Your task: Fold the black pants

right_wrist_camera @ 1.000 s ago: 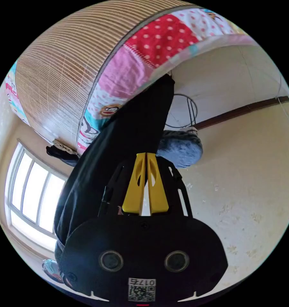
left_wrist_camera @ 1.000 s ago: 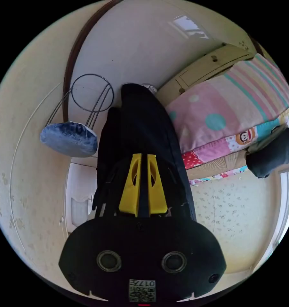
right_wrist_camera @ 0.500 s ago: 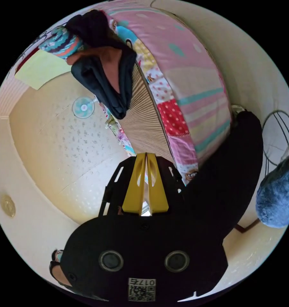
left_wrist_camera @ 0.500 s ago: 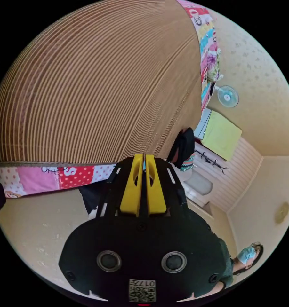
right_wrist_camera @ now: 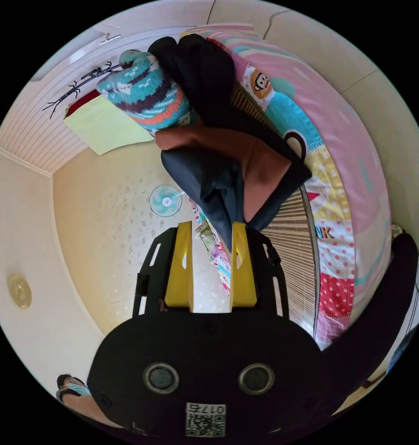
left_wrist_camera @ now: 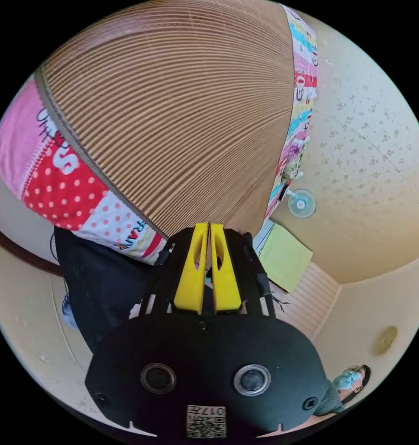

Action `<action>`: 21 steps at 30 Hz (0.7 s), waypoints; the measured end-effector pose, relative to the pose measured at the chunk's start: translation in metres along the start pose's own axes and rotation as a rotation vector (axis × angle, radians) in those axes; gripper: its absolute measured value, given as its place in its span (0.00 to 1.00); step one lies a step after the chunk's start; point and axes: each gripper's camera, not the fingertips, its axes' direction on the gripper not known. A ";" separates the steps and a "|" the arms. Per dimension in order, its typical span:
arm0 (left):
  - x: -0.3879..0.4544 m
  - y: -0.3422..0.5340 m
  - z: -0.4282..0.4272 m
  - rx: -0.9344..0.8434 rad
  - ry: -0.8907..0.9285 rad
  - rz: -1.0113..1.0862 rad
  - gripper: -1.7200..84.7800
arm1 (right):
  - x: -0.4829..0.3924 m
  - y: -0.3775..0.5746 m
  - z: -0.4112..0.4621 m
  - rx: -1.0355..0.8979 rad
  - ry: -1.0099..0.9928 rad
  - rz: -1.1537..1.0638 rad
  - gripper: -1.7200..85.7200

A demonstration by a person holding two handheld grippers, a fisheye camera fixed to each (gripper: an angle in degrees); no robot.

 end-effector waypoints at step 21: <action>-0.002 0.084 0.014 0.203 0.188 0.007 0.01 | 0.015 0.043 -0.008 -0.610 -0.562 -0.395 0.01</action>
